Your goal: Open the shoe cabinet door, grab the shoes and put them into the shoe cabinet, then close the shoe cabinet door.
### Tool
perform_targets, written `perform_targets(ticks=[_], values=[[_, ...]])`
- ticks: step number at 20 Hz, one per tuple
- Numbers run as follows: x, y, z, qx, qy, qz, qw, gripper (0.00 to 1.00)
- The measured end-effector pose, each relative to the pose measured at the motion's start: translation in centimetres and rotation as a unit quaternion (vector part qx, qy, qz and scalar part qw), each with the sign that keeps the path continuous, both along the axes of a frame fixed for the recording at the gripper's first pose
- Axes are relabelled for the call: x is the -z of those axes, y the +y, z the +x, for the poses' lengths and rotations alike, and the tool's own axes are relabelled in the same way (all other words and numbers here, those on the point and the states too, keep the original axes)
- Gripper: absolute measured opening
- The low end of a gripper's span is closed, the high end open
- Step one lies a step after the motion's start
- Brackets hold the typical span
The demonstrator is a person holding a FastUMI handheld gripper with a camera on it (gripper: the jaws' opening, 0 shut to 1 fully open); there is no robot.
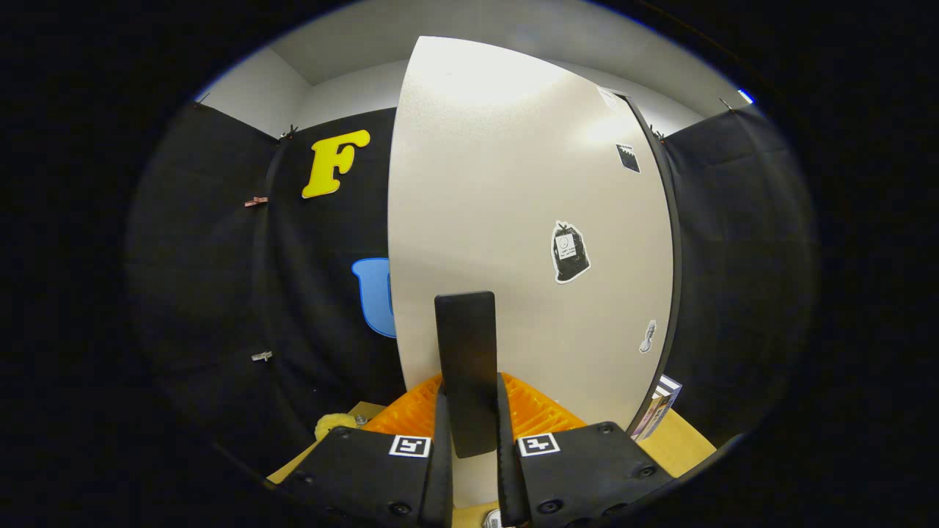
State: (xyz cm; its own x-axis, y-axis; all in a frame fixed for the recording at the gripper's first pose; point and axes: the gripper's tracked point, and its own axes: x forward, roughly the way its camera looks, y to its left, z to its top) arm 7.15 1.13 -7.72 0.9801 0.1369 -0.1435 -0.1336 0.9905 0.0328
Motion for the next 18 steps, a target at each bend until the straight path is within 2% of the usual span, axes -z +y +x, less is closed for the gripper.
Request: perform_targets(ticks=[4,8,14,18], values=[[-0.8,-2.3,-2.9,-0.042,0.000,0.005,0.999,0.28],[-1.2,-4.6,-4.0,-0.068,-0.003,0.006,0.998,0.28],[-1.8,-7.6,-5.8,-0.085,-0.002,0.005,0.996,0.28],[-2.2,-10.0,-7.2,-0.079,-0.010,0.000,0.997,0.28]])
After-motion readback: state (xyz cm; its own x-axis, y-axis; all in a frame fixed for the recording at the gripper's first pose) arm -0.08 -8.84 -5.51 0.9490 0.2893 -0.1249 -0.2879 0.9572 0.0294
